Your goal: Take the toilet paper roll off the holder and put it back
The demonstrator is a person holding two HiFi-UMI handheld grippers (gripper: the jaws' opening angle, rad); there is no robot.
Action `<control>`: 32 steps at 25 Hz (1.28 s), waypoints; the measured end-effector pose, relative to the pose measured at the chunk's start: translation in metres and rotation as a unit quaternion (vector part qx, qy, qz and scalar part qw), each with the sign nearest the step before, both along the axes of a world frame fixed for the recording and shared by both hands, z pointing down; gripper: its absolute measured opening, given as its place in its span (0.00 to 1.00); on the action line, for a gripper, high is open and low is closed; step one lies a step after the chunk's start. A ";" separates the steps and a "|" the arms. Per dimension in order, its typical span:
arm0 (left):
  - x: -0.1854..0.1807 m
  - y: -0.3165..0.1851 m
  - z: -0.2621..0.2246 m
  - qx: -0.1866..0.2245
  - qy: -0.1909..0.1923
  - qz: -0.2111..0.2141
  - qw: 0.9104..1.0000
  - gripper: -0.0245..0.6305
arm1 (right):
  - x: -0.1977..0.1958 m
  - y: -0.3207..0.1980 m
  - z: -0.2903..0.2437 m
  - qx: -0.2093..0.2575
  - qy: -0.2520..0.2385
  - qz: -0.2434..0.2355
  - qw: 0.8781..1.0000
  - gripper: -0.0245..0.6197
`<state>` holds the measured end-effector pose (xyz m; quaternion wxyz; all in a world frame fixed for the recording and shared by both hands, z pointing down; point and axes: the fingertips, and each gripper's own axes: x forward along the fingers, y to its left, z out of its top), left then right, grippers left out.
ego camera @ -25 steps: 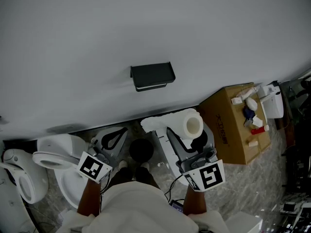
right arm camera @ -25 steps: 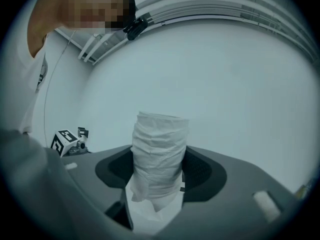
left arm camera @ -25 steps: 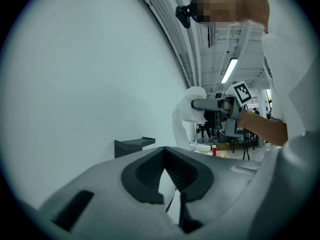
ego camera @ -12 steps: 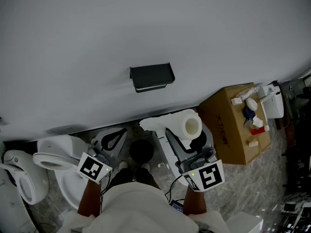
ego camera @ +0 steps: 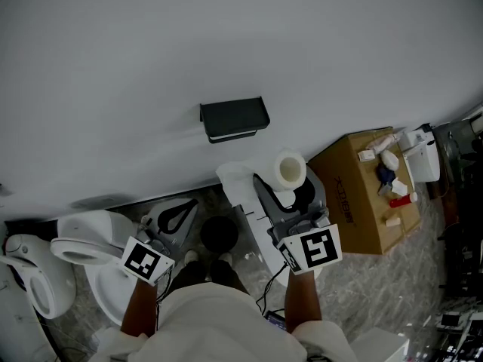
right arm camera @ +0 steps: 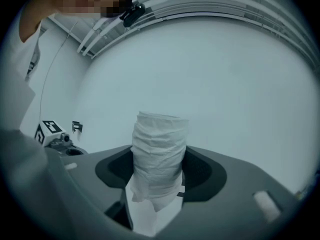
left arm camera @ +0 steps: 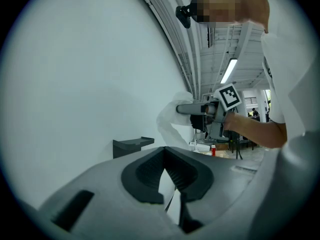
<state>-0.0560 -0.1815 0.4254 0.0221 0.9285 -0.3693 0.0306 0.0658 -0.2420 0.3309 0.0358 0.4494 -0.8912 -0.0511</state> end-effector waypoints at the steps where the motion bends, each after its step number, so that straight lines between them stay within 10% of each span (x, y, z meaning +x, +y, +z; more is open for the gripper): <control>1: 0.001 0.000 0.000 -0.001 -0.001 0.001 1.000 0.04 | -0.002 -0.009 0.001 0.001 0.005 0.003 1.000 0.48; 32: -0.012 -0.006 0.005 -0.008 -0.010 -0.017 1.000 0.04 | -0.045 -0.171 0.059 -0.060 0.037 0.030 0.997 0.48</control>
